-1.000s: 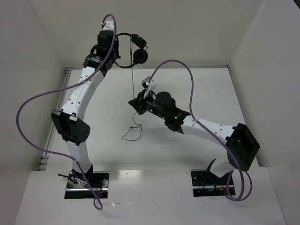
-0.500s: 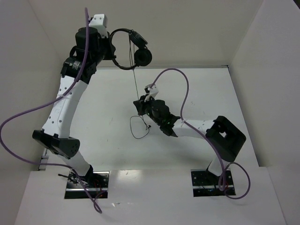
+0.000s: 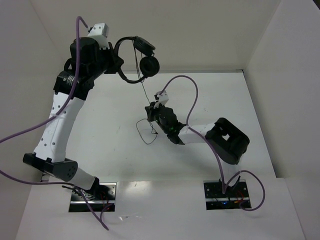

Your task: Wrap the headphones

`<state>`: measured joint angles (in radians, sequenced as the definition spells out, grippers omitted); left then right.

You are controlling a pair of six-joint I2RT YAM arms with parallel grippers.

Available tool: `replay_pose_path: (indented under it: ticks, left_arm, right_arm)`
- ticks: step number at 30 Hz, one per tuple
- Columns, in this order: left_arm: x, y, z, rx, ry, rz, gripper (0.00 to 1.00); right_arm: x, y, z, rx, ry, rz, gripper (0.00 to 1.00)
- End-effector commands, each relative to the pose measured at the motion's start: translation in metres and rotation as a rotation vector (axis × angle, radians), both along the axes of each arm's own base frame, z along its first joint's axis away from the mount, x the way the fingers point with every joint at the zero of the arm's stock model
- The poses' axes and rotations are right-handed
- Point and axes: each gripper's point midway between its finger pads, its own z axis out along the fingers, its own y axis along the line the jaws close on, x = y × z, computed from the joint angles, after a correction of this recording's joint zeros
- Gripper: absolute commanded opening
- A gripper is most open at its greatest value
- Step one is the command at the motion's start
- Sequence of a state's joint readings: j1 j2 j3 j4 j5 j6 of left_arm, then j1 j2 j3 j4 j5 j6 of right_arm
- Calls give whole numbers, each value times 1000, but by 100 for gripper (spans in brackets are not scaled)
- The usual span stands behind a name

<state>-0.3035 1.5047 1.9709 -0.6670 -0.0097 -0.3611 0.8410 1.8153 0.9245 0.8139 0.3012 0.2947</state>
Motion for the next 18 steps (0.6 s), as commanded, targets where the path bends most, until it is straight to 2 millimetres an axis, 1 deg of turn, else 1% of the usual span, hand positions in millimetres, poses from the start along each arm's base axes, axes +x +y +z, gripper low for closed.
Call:
replay_pose_path:
  ticks: [1, 2, 3, 4, 5, 6, 7, 8, 9, 10, 11, 12, 13, 14, 15, 16, 17, 18]
  left_arm:
    - [-29, -7, 86, -195, -223, -57, 0]
    - [-33, -4, 90, -197, -234, -49, 0]
    - [-33, -4, 90, -197, -234, -49, 0]
    - [-32, -3, 90, -196, -235, -40, 0]
    - [-34, -2, 95, -199, -245, -40, 0]
    - [-34, -2, 95, -199, -245, -40, 0]
    - [-34, -2, 95, -199, -245, -40, 0]
    - [-35, -2, 98, -202, -254, -41, 0]
    - [-39, -1, 102, -204, -263, -41, 0]
    - [-40, 1, 103, -203, -264, -32, 0]
    - [-39, 3, 103, -202, -265, -18, 0]
    - [-42, 5, 113, -201, -291, -21, 0]
    - [-44, 7, 118, -204, -304, -11, 0]
    - [-45, 10, 120, -194, -308, -1, 0]
    - [-47, 11, 125, -198, -321, -1, 0]
    - [-47, 11, 125, -198, -321, -1, 0]
    - [-47, 11, 125, -198, -321, -1, 0]
    - [-47, 11, 125, -190, -324, -2, 0]
  right_arm:
    - [20, -8, -19, -50, -6, -80, 1]
    - [22, -7, -20, -60, -12, -79, 1]
    - [26, -5, -17, -54, -18, -91, 1]
    - [28, -8, -22, -83, -25, -101, 2]
    - [30, -6, -24, -86, -23, -101, 2]
    - [32, -4, -17, -83, -43, -101, 2]
    - [36, -8, -24, -103, -39, -108, 2]
    - [39, -5, -24, -97, -44, -109, 1]
    - [45, -7, -16, -84, -55, -120, 1]
    - [46, -4, -22, -93, -47, -109, 1]
    - [49, -8, -29, -104, -37, -117, 1]
    - [54, -11, -27, -103, -37, -128, 1]
    - [54, -11, -33, -111, -30, -128, 1]
    - [60, -19, -33, -113, -30, -158, 1]
    - [63, -23, -33, -113, -30, -169, 1]
    - [64, -25, -32, -106, -26, -183, 1]
    - [70, -35, -41, -124, -10, -208, 1]
    - [80, -48, -38, -124, -12, -256, 1]
